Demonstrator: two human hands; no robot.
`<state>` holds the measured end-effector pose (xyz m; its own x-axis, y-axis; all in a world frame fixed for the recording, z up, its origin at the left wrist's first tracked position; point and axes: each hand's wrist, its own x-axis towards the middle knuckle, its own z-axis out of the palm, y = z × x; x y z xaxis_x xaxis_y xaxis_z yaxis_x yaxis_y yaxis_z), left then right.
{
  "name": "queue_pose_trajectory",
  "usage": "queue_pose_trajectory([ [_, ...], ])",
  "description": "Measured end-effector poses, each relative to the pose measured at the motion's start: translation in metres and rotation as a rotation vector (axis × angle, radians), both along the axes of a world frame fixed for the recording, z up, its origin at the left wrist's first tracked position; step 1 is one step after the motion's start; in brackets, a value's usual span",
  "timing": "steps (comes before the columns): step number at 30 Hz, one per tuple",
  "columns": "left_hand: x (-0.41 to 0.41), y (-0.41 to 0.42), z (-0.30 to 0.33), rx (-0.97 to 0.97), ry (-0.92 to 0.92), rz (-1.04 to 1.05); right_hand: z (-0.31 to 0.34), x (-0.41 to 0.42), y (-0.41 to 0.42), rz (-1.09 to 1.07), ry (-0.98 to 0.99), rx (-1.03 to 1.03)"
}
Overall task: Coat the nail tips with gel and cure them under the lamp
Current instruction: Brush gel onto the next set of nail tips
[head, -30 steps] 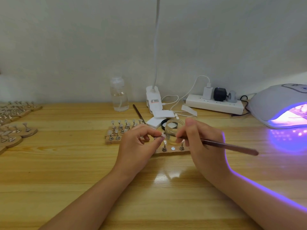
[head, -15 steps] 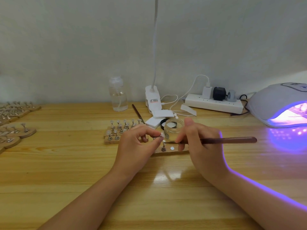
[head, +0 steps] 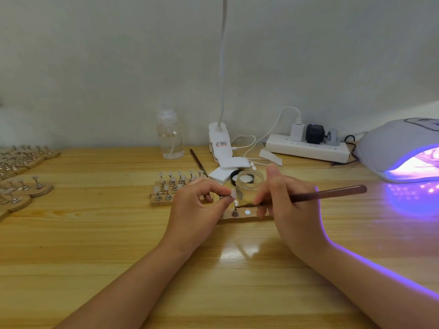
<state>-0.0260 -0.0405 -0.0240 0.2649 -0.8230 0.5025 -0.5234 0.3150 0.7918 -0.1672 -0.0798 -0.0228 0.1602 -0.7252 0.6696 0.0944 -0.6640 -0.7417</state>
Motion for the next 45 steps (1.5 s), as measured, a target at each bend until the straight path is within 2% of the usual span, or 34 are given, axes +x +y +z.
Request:
queue_pose_trajectory([
  [4,0.0008,-0.0002,-0.0007,-0.005,0.002,-0.008,0.0014,-0.0001,-0.0004,-0.028,0.049,-0.066],
  [8,-0.0003,0.0005,0.0001,-0.02,0.001,-0.021,0.0014,0.0002,0.0018,-0.006,-0.001,0.028],
  [12,0.0003,0.0002,-0.0002,-0.025,0.005,-0.027,0.0029,0.0003,0.0012,-0.035,0.046,-0.053],
  [16,0.0003,0.0004,-0.0005,-0.028,-0.003,-0.019,0.0028,-0.0001,0.0029,0.012,-0.016,0.022],
  [20,0.0008,-0.0004,-0.001,-0.038,0.0,-0.017,0.0038,0.0011,0.0023,-0.035,0.041,-0.06],
  [24,0.0003,-0.0003,-0.0007,-0.042,-0.009,-0.014,0.004,0.0016,0.0052,-0.007,-0.007,0.032],
  [28,0.0009,-0.0001,-0.0008,-0.042,0.001,-0.02,0.0052,0.0007,0.0044,-0.023,0.015,-0.036],
  [32,0.0001,0.0006,-0.0004,-0.045,0.003,-0.022,0.005,0.0005,0.0048,0.0,0.002,0.042],
  [36,0.0,0.0,-0.0003,-0.051,0.004,-0.022,0.0064,0.0006,0.0046,-0.028,0.028,-0.028],
  [40,-0.0006,0.0001,-0.0001,-0.06,-0.002,-0.015,0.0062,0.0009,0.0055,0.001,-0.002,0.051],
  [45,0.0006,0.0006,-0.0006,-0.059,-0.009,-0.02,0.006,0.0013,0.0038,-0.02,0.017,0.035],
])
